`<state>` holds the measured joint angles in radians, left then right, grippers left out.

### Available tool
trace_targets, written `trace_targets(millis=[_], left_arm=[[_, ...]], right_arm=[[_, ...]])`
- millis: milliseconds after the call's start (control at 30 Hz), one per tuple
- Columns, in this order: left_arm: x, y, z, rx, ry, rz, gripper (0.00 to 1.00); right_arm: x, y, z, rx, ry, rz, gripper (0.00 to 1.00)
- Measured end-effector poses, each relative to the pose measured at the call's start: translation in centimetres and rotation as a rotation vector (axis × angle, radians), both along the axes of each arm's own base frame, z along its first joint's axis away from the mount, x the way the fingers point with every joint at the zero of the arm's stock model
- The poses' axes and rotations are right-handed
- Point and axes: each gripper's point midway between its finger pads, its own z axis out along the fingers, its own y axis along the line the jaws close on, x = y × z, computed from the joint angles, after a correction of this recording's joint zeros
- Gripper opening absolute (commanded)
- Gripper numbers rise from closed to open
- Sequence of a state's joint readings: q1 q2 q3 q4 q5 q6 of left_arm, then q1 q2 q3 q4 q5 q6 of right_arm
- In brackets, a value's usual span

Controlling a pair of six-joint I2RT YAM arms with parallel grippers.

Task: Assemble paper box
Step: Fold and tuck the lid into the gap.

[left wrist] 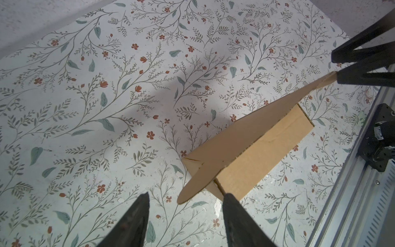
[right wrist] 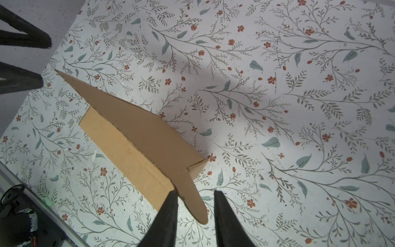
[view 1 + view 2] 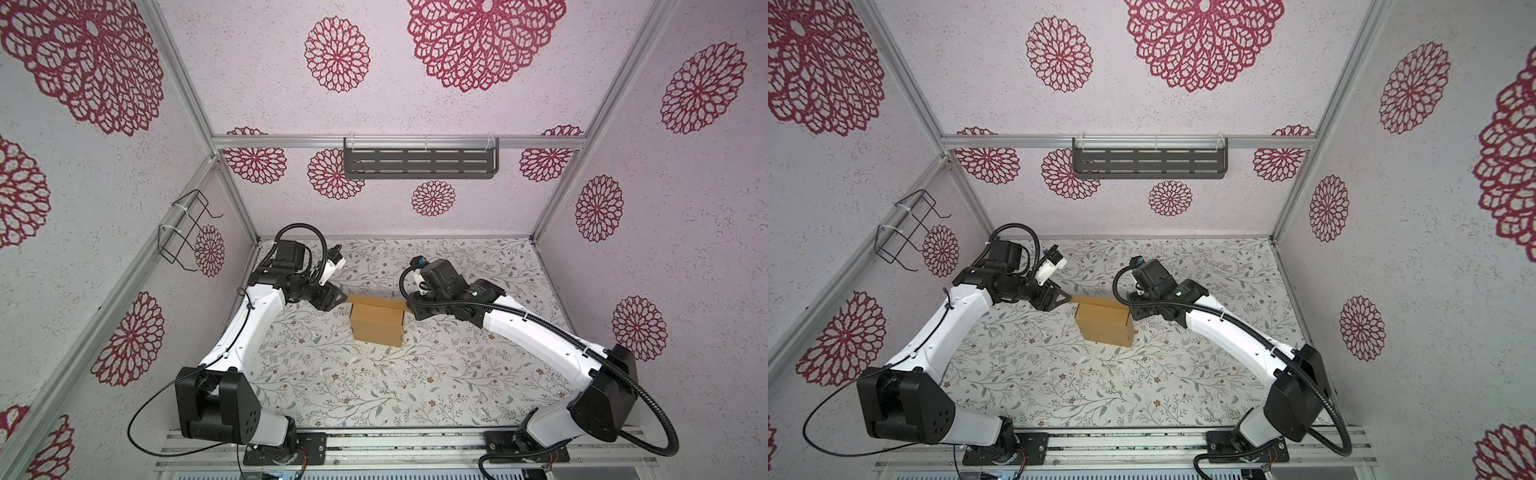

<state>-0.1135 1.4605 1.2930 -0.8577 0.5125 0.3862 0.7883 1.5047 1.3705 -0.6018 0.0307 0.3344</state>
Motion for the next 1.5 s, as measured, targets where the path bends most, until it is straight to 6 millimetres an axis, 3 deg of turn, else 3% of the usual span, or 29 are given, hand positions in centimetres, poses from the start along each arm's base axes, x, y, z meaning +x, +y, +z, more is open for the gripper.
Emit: trace_targets(millis=[600, 1500], left_arm=[[-1.0, -1.9, -1.2, 0.022, 0.042, -0.037, 0.32], [-2.0, -1.4, -0.9, 0.049, 0.066, 0.030, 0.22]], right_arm=[[-0.5, 0.5, -0.1, 0.029, 0.032, -0.002, 0.22], [-0.9, 0.4, -1.0, 0.044, 0.076, -0.047, 0.12]])
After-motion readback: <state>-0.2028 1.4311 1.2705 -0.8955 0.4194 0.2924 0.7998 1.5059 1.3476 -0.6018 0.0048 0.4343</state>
